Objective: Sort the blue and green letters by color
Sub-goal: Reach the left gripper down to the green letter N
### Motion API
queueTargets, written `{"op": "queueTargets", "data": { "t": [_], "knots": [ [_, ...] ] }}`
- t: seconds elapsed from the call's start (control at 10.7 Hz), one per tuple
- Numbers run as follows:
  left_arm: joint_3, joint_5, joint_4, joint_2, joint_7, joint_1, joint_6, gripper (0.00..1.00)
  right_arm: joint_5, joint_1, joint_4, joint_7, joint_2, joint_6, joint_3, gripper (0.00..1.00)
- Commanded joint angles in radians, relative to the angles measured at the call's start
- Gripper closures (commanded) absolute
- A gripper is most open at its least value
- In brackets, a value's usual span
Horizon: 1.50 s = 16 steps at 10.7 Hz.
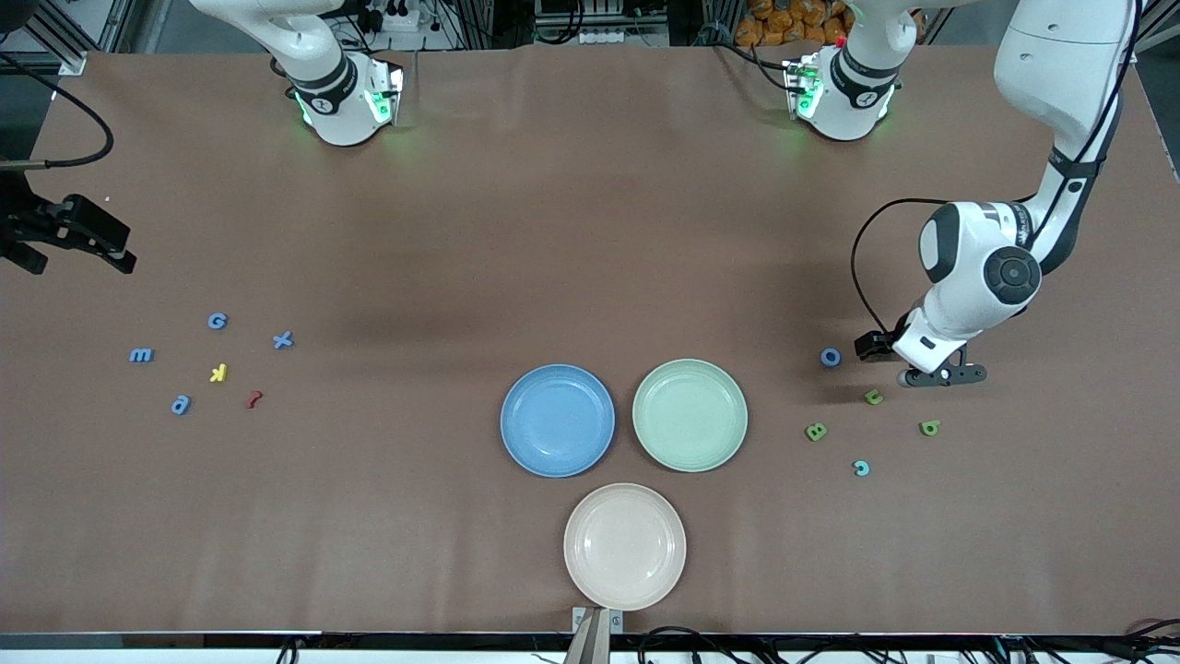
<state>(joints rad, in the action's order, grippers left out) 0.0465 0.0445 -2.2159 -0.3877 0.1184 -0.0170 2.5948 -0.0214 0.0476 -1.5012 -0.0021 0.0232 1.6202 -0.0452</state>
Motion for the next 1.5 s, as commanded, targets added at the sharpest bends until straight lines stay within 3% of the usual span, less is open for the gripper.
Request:
{"op": "queueTargets", "data": {
  "t": [0.0, 0.94, 1.12, 1.41],
  "knots": [
    [0.001, -0.017, -0.031, 0.018, 0.015, 0.000, 0.019, 0.00, -0.002, -0.014, -0.019, -0.004, -0.014, 0.007, 0.002, 0.00],
    [0.000, -0.014, -0.082, 0.016, 0.015, -0.031, 0.051, 0.02, -0.002, -0.022, -0.020, -0.041, -0.014, 0.012, 0.005, 0.00],
    [0.000, -0.014, -0.082, 0.003, 0.015, -0.032, 0.062, 0.10, -0.002, -0.022, -0.024, -0.041, -0.014, 0.009, 0.004, 0.00],
    [0.000, -0.014, -0.084, -0.010, 0.015, -0.035, 0.074, 0.34, -0.002, -0.017, -0.033, -0.032, -0.016, 0.012, 0.007, 0.00]
  ]
}}
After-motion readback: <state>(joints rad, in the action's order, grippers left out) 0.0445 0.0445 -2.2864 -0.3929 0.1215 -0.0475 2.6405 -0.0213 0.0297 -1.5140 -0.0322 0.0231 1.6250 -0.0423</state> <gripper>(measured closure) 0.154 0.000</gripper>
